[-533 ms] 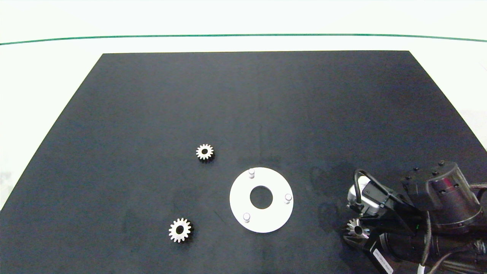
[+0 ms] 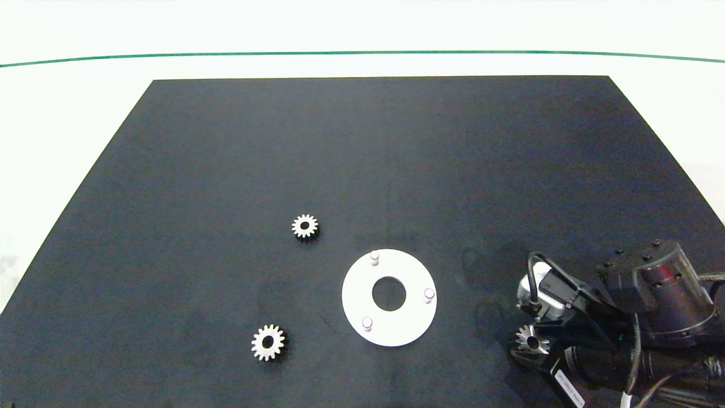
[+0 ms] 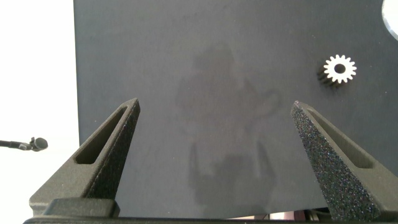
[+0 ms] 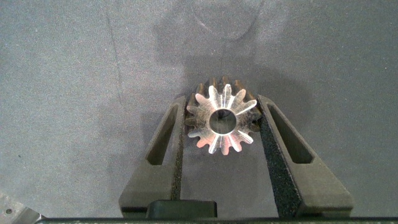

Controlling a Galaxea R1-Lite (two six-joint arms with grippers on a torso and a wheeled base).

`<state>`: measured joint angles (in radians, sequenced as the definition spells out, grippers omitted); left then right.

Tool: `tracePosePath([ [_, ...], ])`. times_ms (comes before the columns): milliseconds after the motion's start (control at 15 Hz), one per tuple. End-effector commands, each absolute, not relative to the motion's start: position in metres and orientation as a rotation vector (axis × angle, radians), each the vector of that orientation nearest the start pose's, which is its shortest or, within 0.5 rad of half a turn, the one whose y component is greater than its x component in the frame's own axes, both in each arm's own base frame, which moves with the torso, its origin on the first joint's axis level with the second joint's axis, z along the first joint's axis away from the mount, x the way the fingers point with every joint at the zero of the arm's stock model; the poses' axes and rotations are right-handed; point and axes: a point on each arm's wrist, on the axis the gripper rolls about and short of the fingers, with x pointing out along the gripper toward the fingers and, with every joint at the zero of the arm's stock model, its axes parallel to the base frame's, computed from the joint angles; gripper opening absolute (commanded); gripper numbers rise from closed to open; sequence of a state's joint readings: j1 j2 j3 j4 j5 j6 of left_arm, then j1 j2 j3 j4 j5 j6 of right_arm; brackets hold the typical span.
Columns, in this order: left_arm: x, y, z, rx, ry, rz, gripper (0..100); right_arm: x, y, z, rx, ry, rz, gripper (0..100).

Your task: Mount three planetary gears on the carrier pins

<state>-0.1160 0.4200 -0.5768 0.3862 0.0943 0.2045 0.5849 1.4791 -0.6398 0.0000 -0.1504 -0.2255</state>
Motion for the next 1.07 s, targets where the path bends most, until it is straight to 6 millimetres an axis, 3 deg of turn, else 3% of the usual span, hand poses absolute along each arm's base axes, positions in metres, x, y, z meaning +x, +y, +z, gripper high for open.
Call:
tracePosePath([
  [67, -0.013, 0.004, 0.201, 0.229, 0.226, -0.045, 100, 0.179, 0.115, 0.143, -0.516, 0.743, 0.497, 23],
  [333, -0.014, 0.004, 0.199, 0.229, 0.228, -0.043, 100, 0.176, 0.113, 0.149, -0.511, 0.718, 0.494, 16],
  [533, -0.014, 0.004, 0.199, 0.228, 0.229, -0.04, 100, 0.175, 0.113, 0.169, -0.498, 0.656, 0.497, 16],
  [667, -0.013, 0.004, 0.2, 0.228, 0.231, -0.041, 100, 0.174, 0.116, 0.195, -0.5, 0.635, 0.512, 16],
  [867, -0.012, 0.004, 0.199, 0.23, 0.237, -0.041, 100, 0.168, 0.132, 0.222, -0.523, 0.619, 0.582, 16],
  [1067, -0.012, 0.004, 0.199, 0.23, 0.237, -0.041, 100, 0.178, 0.158, 0.226, -0.549, 0.609, 0.627, 16],
])
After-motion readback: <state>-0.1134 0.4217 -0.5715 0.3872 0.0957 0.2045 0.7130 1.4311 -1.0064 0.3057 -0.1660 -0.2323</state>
